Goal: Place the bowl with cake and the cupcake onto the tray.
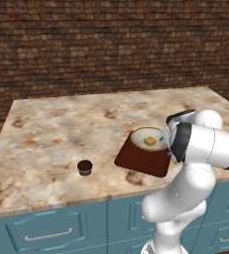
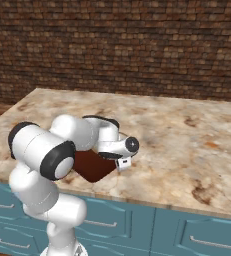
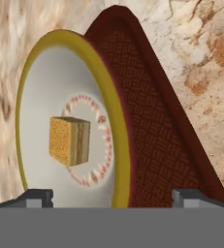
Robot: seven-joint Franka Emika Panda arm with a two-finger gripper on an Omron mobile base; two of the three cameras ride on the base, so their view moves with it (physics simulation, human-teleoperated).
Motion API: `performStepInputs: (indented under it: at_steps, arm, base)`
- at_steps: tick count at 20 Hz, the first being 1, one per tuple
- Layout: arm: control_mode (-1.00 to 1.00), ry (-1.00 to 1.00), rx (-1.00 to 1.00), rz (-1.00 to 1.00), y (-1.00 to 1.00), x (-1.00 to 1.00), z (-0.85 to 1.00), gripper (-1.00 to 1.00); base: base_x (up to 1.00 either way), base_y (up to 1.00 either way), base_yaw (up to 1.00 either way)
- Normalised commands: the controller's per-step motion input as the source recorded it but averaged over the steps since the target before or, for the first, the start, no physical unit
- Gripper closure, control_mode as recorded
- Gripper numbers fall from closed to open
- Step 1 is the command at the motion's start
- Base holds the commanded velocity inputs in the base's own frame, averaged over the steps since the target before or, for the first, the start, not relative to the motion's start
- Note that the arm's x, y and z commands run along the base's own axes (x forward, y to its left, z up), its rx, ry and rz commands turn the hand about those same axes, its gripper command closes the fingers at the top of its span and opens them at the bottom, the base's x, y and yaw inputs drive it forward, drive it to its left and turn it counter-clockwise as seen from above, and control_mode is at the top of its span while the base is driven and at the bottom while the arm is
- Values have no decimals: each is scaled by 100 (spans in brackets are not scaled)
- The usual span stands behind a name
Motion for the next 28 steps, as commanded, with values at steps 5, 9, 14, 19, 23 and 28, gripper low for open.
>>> performStepInputs:
  at_steps: [5, 9, 14, 19, 23, 28]
  arm:
    - [-100, 16, -8, 5, 0, -28, 48, -100]
    - [-100, 18, -12, 9, 5, -30, 53, -100]
    - [-100, 13, -10, 14, 26, -30, 51, -100]
    - [-100, 10, -10, 17, 48, -38, 39, -100]
    - [-100, 6, -9, 19, 66, -43, 24, -100]
    - [-100, 2, -6, 17, 73, -40, 13, -100]
  base:
    - [0, 0, 0]
    - [0, 0, 0]
    - [0, 0, 0]
    - [0, 0, 0]
    - [0, 0, 0]
    - [0, 0, 0]
